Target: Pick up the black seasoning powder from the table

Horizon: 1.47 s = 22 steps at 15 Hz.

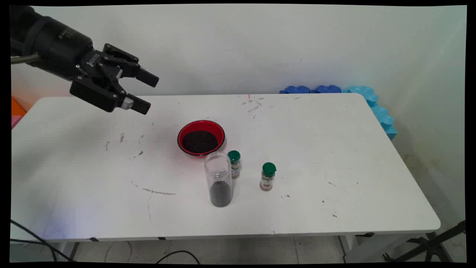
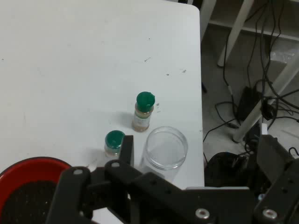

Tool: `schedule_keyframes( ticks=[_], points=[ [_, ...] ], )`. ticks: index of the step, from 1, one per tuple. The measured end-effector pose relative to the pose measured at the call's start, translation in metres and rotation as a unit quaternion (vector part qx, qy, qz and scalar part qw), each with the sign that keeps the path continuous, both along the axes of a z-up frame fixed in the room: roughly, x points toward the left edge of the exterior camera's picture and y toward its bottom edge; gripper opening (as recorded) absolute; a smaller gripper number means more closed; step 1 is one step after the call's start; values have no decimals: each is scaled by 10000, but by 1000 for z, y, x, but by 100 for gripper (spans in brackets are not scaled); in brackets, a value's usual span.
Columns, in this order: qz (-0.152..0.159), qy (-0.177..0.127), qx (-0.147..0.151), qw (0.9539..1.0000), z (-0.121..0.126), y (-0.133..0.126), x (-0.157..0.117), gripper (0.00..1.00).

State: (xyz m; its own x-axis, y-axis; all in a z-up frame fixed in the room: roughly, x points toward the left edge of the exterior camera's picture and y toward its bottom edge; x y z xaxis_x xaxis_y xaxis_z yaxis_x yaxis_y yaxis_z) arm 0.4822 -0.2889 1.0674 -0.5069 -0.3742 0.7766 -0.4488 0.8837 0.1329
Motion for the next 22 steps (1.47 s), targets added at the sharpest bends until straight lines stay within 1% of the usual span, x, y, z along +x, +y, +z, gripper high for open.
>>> schedule_keyframes(
  ticks=[5,9,11,16,20,22],
  points=[
    [-37,26,48,10000,-3,6,1,100],
    [-97,-15,92,9999,-17,18,6,100],
    [-113,-61,107,9999,-30,25,9,100],
    [-90,-226,138,9996,-73,38,12,100],
    [-43,-323,120,9994,-107,41,7,100],
    [-23,-348,111,9993,-121,41,2,100]
  ],
)
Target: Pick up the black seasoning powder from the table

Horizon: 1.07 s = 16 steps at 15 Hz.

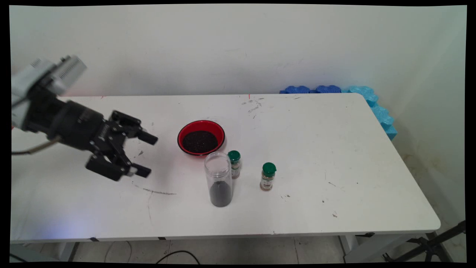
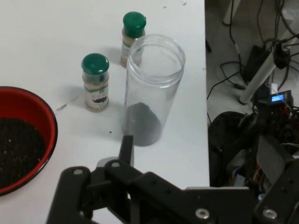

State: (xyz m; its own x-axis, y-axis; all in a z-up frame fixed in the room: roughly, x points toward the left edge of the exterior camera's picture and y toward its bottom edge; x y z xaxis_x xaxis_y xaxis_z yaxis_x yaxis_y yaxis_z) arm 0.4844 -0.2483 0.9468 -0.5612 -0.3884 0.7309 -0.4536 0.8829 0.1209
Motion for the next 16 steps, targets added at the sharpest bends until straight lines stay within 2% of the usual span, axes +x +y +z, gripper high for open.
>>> schedule_keyframes(
  ticks=[10,16],
  points=[
    [145,-99,-96,9998,-72,-20,-42,100],
    [222,-32,-90,9997,-97,-36,-68,100]
  ],
)
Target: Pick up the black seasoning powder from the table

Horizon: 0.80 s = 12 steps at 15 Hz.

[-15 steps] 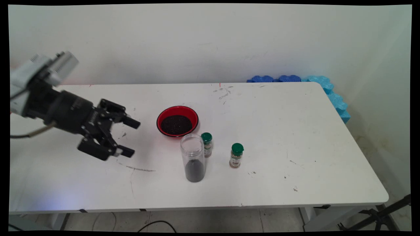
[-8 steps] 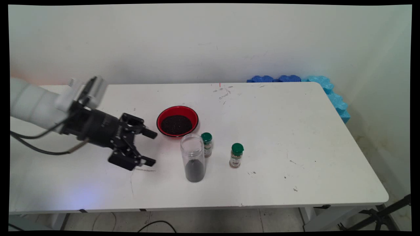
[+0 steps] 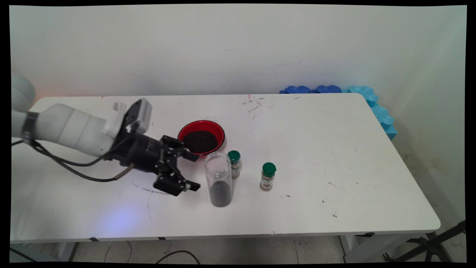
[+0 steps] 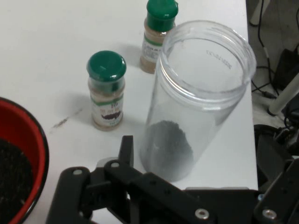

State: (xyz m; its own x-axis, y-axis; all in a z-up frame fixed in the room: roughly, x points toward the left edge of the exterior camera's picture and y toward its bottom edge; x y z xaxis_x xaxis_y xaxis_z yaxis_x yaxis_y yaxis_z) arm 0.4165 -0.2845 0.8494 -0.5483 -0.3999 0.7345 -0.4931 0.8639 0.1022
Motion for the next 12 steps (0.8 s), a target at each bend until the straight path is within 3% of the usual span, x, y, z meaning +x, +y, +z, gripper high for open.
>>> schedule_keyframes(
  ticks=[12],
  points=[
    [3,115,-5,9999,-28,-21,-34,100]
  ],
)
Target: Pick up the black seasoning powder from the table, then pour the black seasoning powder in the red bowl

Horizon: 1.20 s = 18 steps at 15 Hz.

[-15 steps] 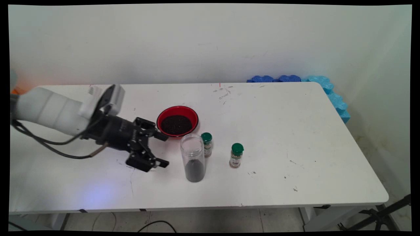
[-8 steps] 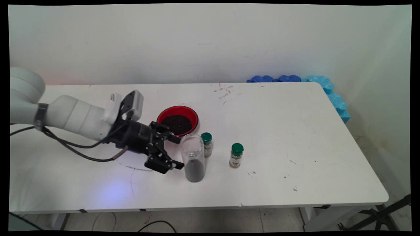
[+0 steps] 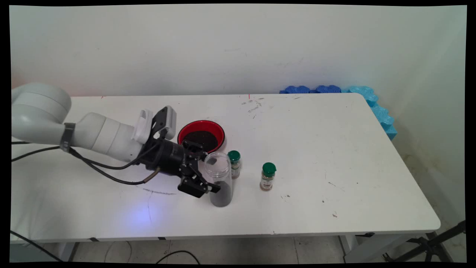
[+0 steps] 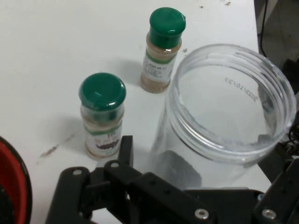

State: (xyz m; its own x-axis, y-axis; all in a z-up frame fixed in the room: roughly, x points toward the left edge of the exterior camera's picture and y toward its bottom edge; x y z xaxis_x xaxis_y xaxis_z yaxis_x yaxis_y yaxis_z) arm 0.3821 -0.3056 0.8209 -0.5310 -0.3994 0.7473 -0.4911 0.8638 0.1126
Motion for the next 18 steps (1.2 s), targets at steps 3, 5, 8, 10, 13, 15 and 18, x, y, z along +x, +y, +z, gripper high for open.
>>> schedule_keyframes(
  ticks=[3,5,8,10,13,15,18],
  points=[
    [-5,24,-2,10000,-3,-3,-5,100],
    [-6,36,-1,10000,-5,-4,-7,100],
    [-12,67,-8,10000,-5,-5,-10,0],
    [-30,81,-6,10000,-2,-5,-10,0],
    [-39,99,-8,9999,6,-5,-5,0],
    [-34,108,-5,9999,12,-4,-1,0],
    [1,125,20,9999,30,-2,11,0]
  ],
)
